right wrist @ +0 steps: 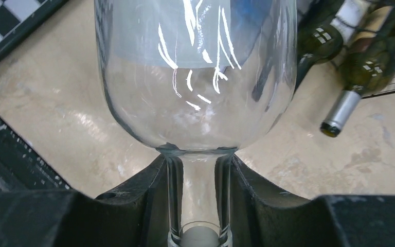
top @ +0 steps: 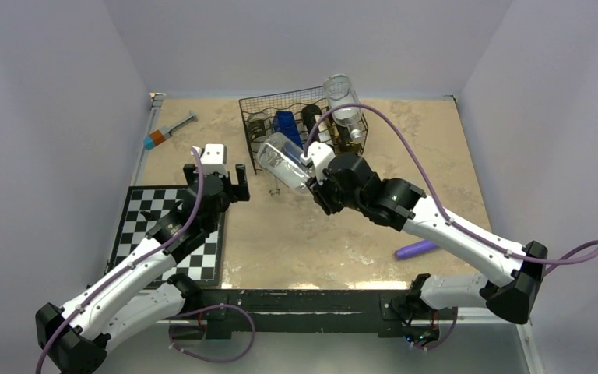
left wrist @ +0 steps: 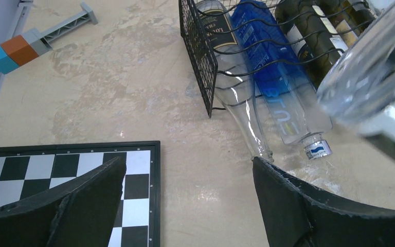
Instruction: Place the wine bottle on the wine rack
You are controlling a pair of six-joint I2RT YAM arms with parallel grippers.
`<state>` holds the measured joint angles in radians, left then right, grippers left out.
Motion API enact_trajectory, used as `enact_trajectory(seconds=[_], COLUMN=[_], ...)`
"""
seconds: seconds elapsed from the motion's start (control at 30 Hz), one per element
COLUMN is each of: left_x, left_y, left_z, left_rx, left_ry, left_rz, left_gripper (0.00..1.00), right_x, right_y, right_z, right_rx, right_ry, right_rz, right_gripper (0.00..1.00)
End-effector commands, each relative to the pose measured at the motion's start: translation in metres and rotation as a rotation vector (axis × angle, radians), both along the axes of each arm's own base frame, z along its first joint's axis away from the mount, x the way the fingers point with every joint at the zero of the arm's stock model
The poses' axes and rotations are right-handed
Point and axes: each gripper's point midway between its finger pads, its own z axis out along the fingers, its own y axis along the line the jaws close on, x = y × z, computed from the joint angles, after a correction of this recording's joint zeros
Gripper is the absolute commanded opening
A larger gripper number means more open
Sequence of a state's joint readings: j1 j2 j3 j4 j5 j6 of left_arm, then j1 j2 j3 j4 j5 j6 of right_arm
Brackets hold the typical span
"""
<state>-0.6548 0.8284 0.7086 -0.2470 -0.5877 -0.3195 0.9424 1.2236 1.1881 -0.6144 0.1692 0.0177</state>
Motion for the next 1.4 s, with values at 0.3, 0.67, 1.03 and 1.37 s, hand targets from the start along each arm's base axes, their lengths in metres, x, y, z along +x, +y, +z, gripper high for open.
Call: enact_trajectory(seconds=[0.3,0.67,1.03,1.37], left_x=[0.0,-0.004,-0.001,0.0], left_y=[0.011,0.017,0.014,0.013], left_z=[0.057,0.066,0.066,0.066], left_rx=[-0.083,-0.072,-0.069,-0.06], left_ry=[-0.157,-0.177,-0.17,-0.162], left_rz=[0.045,0.046,0.038,0.031], left_gripper=[0.97,0.98,0.98,0.98], right_x=[0.16,0.216,0.265,0.306], right_y=[-0.048,-0.037,-0.037,-0.042], right_z=[0.123,0.09,0.067,0.047], right_rx=[0.297,0.257,0.269,0.248], right_ry=[-0.237,-0.185,-0.22,-0.26], right_rz=[-0.584,-0.618,-0.735,-0.77], right_gripper=[0.0,0.0,0.0,0.0])
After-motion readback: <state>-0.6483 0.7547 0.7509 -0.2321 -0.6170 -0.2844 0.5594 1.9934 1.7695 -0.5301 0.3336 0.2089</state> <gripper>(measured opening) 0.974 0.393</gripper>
